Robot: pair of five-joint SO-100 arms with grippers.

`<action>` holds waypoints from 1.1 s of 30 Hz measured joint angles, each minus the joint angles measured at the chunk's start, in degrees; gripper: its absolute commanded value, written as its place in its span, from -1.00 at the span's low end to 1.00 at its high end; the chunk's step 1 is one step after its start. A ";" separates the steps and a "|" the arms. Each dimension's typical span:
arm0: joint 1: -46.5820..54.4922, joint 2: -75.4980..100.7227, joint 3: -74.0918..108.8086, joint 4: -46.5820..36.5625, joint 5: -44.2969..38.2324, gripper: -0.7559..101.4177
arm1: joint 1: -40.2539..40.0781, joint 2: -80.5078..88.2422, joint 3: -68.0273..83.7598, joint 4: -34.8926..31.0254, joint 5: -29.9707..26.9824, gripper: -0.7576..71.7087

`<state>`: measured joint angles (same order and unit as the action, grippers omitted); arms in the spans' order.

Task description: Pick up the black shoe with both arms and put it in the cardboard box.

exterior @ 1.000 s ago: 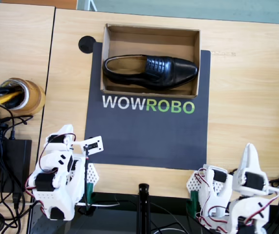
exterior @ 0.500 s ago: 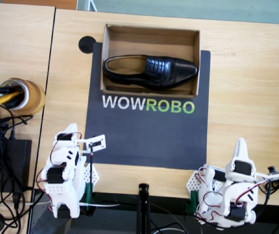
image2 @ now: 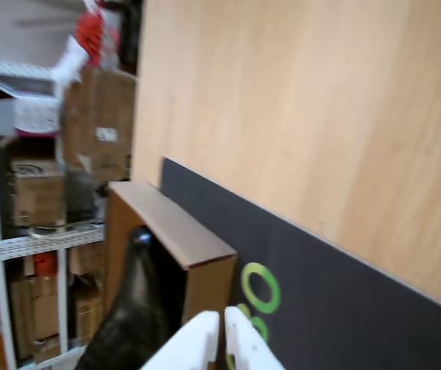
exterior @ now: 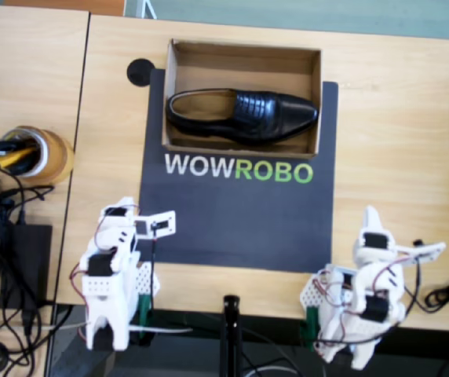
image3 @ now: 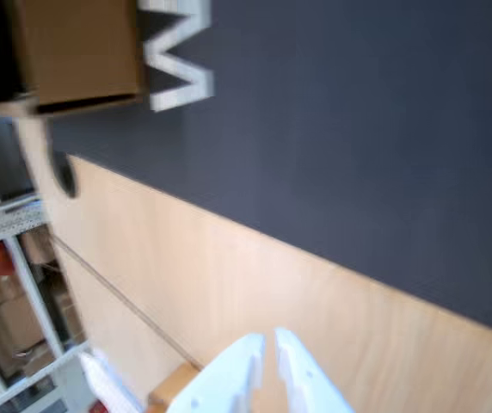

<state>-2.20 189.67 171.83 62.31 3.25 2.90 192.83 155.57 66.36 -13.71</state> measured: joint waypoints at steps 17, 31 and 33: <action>2.55 0.00 3.52 -2.64 -2.11 -0.99 | -8.88 0.00 19.69 -6.77 3.16 -0.99; 3.34 0.00 3.52 -2.64 -2.64 -0.99 | -10.37 0.00 22.32 -7.73 4.39 -0.98; 2.20 0.00 3.52 -2.64 -2.81 -0.99 | -10.37 0.00 22.32 -7.73 4.39 -0.98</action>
<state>0.00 189.67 175.34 59.68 0.44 -7.47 192.83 177.89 58.62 -9.32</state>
